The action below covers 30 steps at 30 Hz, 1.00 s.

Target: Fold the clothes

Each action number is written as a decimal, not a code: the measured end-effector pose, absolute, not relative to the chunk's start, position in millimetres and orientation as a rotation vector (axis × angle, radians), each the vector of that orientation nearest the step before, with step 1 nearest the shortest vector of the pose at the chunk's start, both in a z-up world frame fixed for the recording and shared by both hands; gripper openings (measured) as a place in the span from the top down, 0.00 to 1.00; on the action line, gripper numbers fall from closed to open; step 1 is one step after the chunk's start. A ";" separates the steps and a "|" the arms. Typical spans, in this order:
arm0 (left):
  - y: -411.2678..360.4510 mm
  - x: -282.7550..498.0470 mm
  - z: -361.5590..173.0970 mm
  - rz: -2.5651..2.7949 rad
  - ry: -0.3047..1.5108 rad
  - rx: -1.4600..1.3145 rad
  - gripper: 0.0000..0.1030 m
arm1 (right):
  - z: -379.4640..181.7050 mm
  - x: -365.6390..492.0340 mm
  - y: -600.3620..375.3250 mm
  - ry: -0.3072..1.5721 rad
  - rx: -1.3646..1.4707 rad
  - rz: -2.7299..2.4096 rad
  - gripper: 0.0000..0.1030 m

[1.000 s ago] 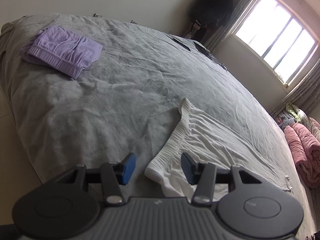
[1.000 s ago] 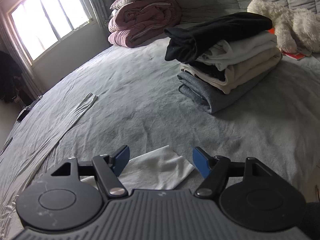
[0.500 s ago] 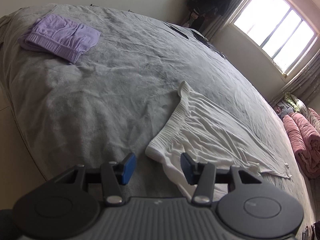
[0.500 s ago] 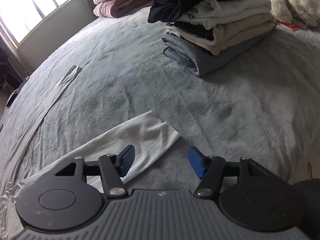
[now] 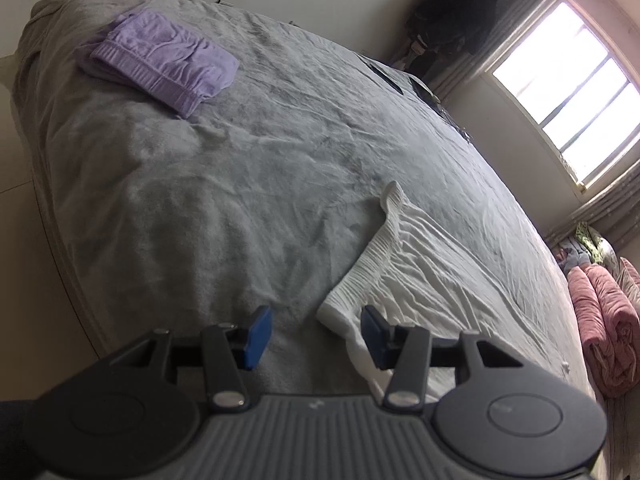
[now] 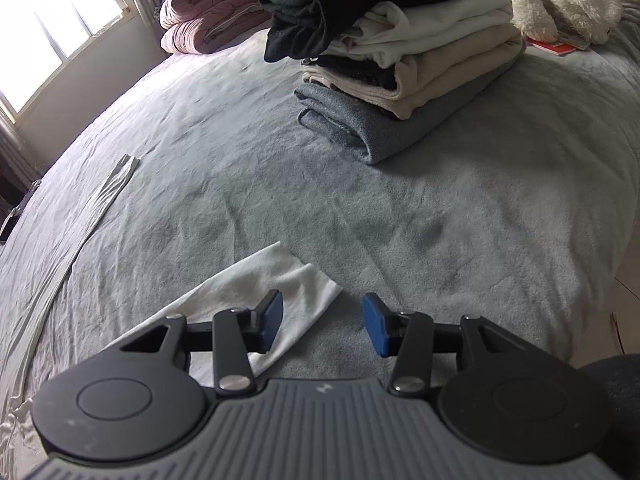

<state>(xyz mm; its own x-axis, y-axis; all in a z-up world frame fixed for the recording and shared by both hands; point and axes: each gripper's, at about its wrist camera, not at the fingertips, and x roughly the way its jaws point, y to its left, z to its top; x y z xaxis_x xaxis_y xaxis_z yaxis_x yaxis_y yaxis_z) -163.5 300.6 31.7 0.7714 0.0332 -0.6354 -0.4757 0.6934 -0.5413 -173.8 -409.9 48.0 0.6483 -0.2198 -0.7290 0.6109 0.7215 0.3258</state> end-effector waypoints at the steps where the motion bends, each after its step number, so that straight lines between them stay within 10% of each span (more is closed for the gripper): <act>1: 298.9 -162.9 32.2 0.301 0.638 -0.751 0.52 | 49.2 -173.8 -409.7 0.713 0.592 -0.509 0.53; 24: 154.8 -102.5 59.3 0.063 0.681 -0.381 0.52 | 41.3 -86.6 -453.4 0.991 0.384 -0.045 0.48; 30: 109.1 -82.1 49.3 -0.031 0.746 -0.278 0.51 | 42.1 -108.3 -419.8 0.987 0.111 0.051 0.93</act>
